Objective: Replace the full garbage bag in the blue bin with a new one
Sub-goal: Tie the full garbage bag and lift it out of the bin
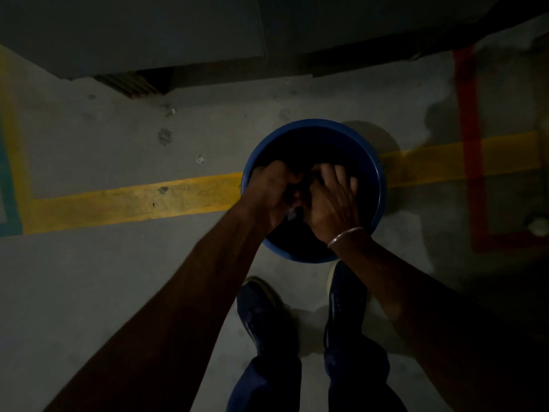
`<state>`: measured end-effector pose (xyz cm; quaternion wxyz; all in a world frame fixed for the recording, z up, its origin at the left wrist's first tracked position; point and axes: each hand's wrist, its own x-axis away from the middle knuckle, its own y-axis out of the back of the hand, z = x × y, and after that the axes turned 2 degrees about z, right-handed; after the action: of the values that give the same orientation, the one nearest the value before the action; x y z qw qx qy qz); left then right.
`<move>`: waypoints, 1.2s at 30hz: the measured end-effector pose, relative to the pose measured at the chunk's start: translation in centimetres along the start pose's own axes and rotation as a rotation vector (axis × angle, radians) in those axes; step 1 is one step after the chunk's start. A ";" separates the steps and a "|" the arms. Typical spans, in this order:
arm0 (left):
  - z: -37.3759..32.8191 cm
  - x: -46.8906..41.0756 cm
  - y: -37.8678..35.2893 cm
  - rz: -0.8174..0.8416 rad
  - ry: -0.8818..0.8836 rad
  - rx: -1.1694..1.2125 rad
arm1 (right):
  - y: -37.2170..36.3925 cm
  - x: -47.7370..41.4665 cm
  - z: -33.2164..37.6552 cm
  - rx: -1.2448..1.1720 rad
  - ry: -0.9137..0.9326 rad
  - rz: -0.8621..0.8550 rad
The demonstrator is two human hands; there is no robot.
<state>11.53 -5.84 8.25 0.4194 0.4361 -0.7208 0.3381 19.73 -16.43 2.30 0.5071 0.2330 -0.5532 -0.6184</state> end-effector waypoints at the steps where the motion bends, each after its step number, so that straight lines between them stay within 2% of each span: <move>1: 0.3 -0.2 -0.1 -0.017 0.001 0.003 | -0.3 -0.2 -0.1 0.010 -0.019 0.038; 6: 0.3 0.3 0.0 -0.041 -0.072 0.005 | 0.0 -1.2 0.2 0.068 -0.006 0.137; 10: 0.9 1.9 1.1 -0.233 -0.256 -0.035 | 2.3 -0.8 1.3 0.100 0.034 0.088; 17: 5.2 5.3 3.7 -0.248 -0.541 -0.641 | 8.3 1.9 4.4 0.107 0.129 -0.007; 20: 5.3 7.9 4.9 -0.314 -0.693 -0.604 | 11.4 2.5 7.7 0.013 0.184 -0.056; 25: 3.3 13.7 9.6 -0.578 -0.889 -0.444 | 15.4 3.0 16.2 -0.154 0.308 -0.068; 30: 3.7 12.5 19.2 -0.730 -0.871 -0.518 | 11.5 0.9 24.2 -0.137 0.393 0.035; 36: 8.7 2.1 29.7 -0.728 -0.656 -0.677 | -3.4 -2.7 28.9 -0.077 0.386 0.157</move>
<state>-18.80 -2.38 2.85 0.3793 0.5789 -0.6847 -0.2286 -5.08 -1.49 6.52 0.6589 0.2836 -0.4384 -0.5415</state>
